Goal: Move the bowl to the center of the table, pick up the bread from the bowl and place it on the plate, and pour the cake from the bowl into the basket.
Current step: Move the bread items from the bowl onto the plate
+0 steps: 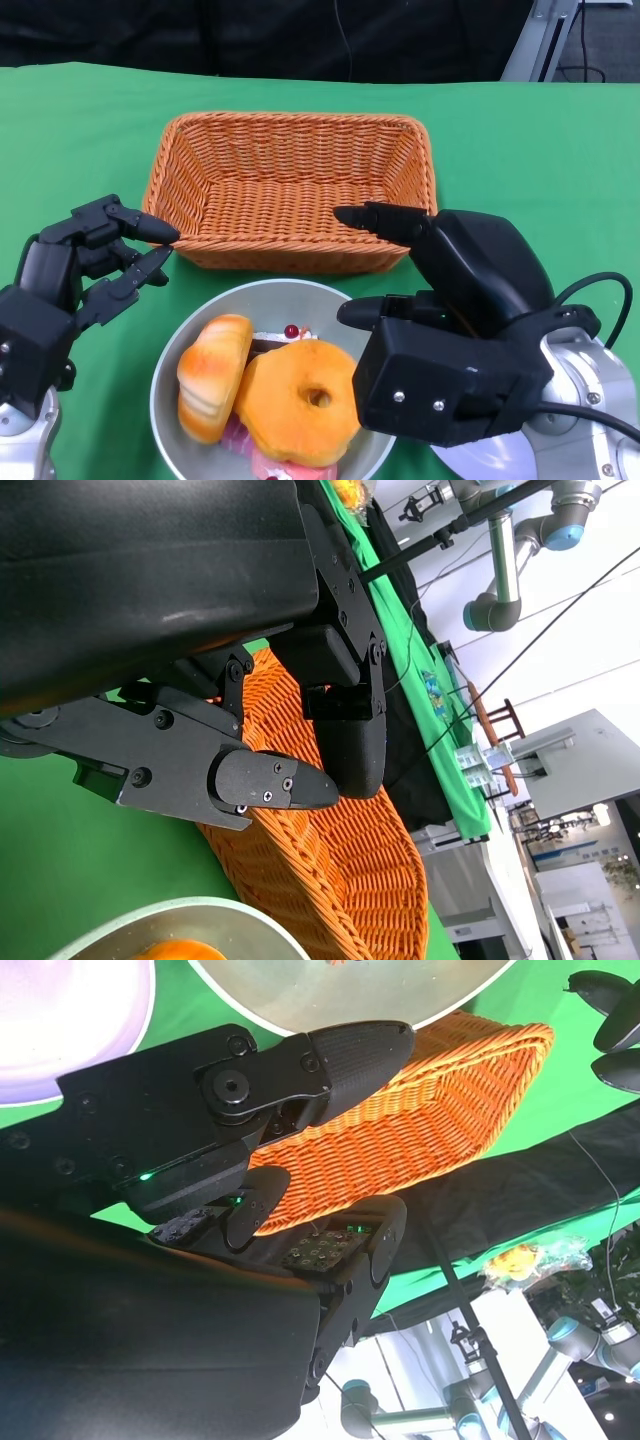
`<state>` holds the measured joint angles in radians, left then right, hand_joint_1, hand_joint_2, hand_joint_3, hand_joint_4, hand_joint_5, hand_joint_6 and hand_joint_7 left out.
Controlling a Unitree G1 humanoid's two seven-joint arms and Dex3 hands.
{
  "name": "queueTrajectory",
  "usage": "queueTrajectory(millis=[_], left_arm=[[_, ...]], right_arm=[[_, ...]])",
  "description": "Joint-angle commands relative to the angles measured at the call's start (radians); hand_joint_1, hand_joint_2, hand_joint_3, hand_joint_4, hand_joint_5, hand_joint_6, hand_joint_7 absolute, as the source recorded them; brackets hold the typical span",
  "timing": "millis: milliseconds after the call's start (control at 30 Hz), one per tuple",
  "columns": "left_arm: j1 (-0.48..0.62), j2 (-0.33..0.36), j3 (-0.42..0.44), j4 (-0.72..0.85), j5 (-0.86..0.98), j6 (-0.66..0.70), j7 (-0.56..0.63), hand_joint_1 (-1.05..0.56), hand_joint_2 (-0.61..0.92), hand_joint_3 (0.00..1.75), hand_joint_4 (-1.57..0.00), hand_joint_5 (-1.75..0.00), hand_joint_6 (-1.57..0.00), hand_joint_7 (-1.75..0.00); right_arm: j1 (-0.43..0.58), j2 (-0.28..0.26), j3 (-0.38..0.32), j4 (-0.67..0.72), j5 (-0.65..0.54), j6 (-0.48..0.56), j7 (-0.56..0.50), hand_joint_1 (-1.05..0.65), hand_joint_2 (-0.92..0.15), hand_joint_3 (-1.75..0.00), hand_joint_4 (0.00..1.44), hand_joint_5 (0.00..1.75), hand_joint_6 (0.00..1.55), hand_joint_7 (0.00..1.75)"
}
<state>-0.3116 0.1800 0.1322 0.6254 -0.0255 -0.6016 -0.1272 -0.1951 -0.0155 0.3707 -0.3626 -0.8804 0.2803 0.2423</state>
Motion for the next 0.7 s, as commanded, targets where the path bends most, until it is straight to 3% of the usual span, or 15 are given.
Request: queueTrajectory(millis=[33,333,700], left_arm=[[-0.007,0.004,0.003,-0.016,-0.006,-0.006,0.005,-0.25,0.92,0.23,-0.81,-1.27,-0.82,-0.96],[-0.003,-0.002,-0.005,-0.023,0.006,-0.018,0.008,-0.29,0.92,0.21,-0.8,-1.29,-0.81,-0.97],[-0.005,-0.01,-0.003,-0.017,-0.008,-0.023,-0.005,-0.3,0.92,0.22,-0.81,-1.29,-0.82,-0.97]], right_arm=[[-0.013,-0.007,0.012,-0.021,0.002,0.006,0.002,-0.59,-0.92,-0.1,0.75,0.04,0.61,0.01],[-0.033,0.011,0.095,-0.027,-0.02,0.036,0.058,-0.62,-0.92,-0.11,0.74,0.03,0.59,0.0],[-0.054,0.021,0.144,0.0,-0.02,0.049,0.072,-0.62,-0.92,-0.11,0.7,0.0,0.6,0.0]])
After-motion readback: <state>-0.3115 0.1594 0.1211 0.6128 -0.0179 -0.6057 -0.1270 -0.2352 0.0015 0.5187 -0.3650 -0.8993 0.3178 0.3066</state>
